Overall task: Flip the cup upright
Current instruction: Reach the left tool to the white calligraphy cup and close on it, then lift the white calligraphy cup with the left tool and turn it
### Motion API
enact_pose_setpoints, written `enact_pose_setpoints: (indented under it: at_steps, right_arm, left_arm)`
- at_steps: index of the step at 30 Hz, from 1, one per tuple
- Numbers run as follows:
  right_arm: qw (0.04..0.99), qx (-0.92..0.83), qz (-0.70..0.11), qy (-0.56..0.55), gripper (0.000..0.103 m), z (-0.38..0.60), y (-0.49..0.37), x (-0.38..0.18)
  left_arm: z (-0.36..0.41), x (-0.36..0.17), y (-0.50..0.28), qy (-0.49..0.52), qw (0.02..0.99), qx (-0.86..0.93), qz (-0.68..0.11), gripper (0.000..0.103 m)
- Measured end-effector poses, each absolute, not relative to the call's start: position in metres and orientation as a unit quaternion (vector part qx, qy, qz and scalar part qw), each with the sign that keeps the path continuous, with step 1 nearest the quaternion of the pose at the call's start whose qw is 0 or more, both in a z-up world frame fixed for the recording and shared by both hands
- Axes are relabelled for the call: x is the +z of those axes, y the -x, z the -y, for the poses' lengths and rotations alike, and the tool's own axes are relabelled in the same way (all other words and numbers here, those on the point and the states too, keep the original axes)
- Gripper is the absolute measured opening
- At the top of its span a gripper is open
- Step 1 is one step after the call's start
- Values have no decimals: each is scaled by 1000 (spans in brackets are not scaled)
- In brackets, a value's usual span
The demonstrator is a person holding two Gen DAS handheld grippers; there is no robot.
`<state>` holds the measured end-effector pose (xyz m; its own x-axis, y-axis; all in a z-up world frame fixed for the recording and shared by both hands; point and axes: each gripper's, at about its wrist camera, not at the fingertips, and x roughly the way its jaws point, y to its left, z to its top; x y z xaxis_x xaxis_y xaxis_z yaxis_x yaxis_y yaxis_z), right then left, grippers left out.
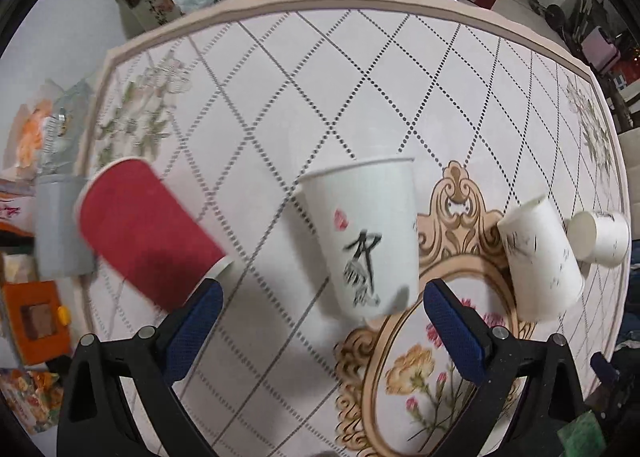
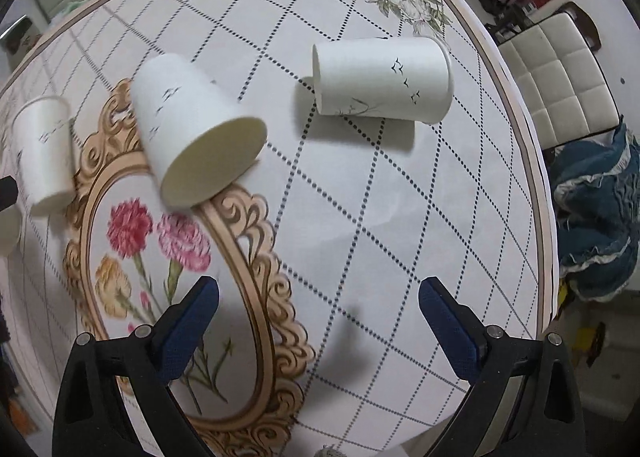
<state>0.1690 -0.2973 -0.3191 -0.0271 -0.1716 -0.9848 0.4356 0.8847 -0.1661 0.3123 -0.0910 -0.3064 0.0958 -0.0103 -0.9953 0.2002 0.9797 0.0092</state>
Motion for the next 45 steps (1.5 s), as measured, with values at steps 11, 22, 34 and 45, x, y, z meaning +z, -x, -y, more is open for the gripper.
enact_pose_setpoints:
  at_steps: [11, 22, 34, 45]
  right_arm:
    - [671, -255, -688, -103, 101, 321, -169, -331]
    - [685, -254, -676, -96, 100, 318, -171, -312]
    - [713, -199, -665, -97, 100, 294, -125, -281]
    - [704, -153, -689, -76, 100, 288, -66, -308]
  left_arm:
    - [101, -334, -337, -45, 739, -95, -665, 61]
    - [100, -298, -312, -72, 759, -88, -641, 60]
    - [68, -253, -234, -78, 768, -63, -633, 60]
    - [68, -286, -133, -77, 742, -31, -665, 60]
